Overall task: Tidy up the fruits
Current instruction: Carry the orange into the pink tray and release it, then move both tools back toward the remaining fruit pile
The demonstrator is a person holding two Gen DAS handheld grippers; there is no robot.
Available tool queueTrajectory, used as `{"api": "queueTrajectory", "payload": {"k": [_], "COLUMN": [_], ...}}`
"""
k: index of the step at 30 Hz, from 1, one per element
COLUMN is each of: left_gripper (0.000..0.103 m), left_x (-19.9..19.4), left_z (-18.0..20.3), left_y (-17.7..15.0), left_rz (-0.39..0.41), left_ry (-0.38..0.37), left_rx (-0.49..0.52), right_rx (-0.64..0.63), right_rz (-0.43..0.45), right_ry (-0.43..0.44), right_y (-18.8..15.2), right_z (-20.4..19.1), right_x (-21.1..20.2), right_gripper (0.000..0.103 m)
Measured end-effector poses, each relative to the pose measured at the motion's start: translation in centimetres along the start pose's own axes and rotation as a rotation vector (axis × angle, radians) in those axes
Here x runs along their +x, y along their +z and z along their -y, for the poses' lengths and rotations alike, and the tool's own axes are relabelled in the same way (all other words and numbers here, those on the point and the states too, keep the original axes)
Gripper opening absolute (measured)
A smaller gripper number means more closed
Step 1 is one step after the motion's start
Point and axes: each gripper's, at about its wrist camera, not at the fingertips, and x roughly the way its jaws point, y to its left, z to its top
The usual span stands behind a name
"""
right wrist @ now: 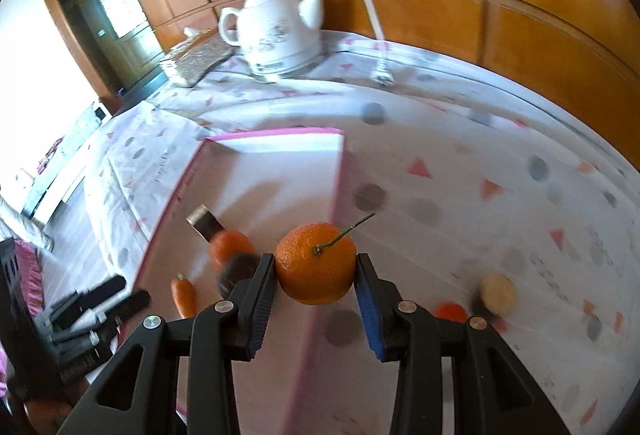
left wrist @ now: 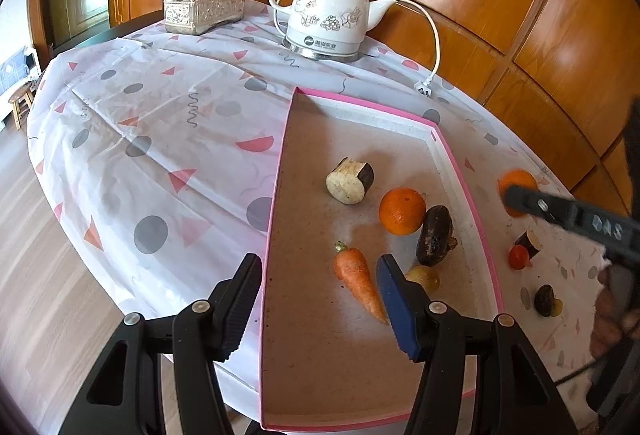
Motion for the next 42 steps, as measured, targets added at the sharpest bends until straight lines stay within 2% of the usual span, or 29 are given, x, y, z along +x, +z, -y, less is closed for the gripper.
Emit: {"api": "queueTrajectory", "payload": {"k": [8,13,16,17,19,20,29,42], "left_gripper": [0.06,0.06,0.06,0.06,0.06,0.06,0.06,0.06], "left_x": [0.3,0.6,0.7,0.7,0.6,0.6,0.0,-0.7], "left_z": [-0.3,-0.4,-0.5,-0.4,-0.4,-0.3,0.6,2.3], "left_y": [-0.1,-0.1,-0.2,-0.2,-0.2,-0.2,-0.4,-0.5], "left_rz": [-0.008,-0.017,-0.021,-0.02,-0.018,-0.018,-0.006,0.009], "left_ry": [0.0,0.001,0.002,0.002,0.0,-0.001,-0.011,-0.031], "left_rx": [0.003,0.0,-0.001,0.0,0.003,0.005,0.026,0.075], "right_rx": [-0.027,-0.03,-0.019,-0.012,-0.004,0.002,-0.008,0.009], "right_rz": [-0.05,-0.096,-0.091,-0.092,-0.09,-0.082,-0.018,0.034], "right_ry": [-0.001,0.003,0.009,0.012,0.015,0.02,0.012,-0.143], "right_y": [1.7,1.4,1.1,1.0,0.8,0.7,-1.1,-5.1], "right_z": [-2.4,-2.8,-2.8,-2.7,-2.7,-2.7,-2.8,0.1], "right_x": [4.5,6.4,6.3,6.2,5.8,5.3,1.5,-3.1], "right_gripper": [0.04,0.041,0.045,0.048,0.062,0.063,0.063,0.063]}}
